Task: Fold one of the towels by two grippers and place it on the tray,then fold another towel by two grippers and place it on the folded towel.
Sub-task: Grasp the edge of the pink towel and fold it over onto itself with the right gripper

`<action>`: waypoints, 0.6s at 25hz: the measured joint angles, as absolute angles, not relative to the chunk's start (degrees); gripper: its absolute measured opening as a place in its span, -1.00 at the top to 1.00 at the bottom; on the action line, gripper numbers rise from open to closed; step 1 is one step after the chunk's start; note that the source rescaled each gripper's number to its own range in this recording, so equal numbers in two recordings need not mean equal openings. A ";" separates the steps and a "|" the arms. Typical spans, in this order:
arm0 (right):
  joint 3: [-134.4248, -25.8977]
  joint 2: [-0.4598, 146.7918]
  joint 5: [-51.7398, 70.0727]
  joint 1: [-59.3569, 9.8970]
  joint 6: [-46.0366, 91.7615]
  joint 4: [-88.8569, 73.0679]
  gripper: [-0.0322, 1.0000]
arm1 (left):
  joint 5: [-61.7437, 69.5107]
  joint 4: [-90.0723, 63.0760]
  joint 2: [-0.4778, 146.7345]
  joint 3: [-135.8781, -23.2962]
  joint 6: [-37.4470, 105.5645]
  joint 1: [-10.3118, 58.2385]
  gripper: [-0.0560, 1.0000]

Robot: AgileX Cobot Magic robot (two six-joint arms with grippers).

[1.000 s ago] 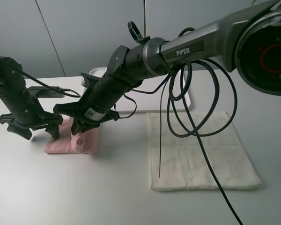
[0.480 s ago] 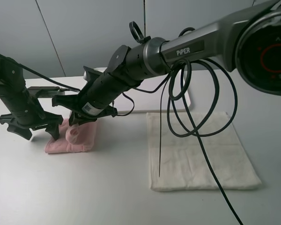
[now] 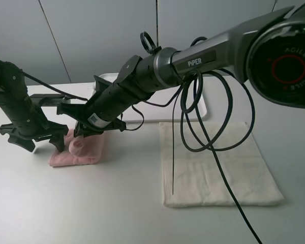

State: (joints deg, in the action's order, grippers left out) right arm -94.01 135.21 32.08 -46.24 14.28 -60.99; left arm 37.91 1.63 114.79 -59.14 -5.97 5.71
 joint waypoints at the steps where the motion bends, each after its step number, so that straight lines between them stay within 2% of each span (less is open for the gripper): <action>1: -94.01 135.67 32.37 -46.24 14.67 -61.60 0.82 | 37.91 0.75 114.79 -59.14 -4.91 5.71 -1.00; 15: -94.01 135.80 32.25 -46.24 16.06 -63.90 0.82 | 40.28 -1.86 111.99 -57.90 -1.27 5.71 -1.00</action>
